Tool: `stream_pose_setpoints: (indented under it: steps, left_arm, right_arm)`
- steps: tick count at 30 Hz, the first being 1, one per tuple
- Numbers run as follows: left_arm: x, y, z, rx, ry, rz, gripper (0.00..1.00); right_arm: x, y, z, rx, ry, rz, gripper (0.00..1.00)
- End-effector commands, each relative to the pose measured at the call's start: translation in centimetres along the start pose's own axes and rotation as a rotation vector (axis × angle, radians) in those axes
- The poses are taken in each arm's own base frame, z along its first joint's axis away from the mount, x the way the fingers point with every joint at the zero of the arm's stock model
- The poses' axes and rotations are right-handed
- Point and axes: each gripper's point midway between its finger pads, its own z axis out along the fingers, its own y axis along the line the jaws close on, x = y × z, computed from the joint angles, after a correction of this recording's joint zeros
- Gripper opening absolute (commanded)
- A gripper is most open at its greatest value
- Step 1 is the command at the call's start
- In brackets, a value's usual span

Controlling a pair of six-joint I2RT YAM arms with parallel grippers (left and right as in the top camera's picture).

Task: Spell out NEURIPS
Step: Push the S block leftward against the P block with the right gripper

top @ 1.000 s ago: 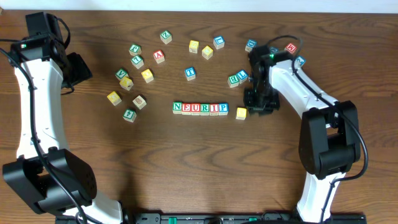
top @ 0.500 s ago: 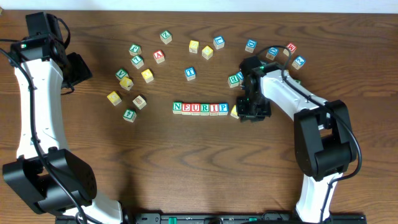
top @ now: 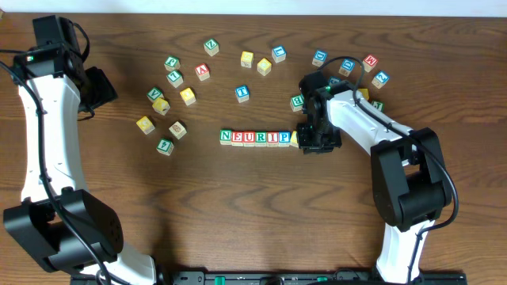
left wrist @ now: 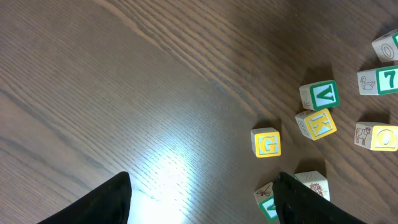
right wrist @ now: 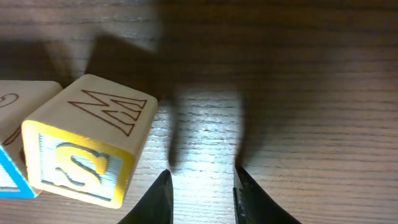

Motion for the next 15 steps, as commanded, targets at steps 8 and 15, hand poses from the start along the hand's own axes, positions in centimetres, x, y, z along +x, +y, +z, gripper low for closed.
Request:
stream_pose_setpoints:
  steps: [8,15]
  left_arm:
    - [-0.2,0.3,-0.1,-0.012,-0.005,-0.001,0.72]
    - [-0.2,0.3,-0.1,-0.012,-0.005,-0.001,0.72]
  right_arm:
    - [-2.4,-2.0,-0.6,0.011,-0.088,0.068,0.26]
    - [-3.4,-1.1,-0.6,-0.009,-0.13,0.056,0.28]
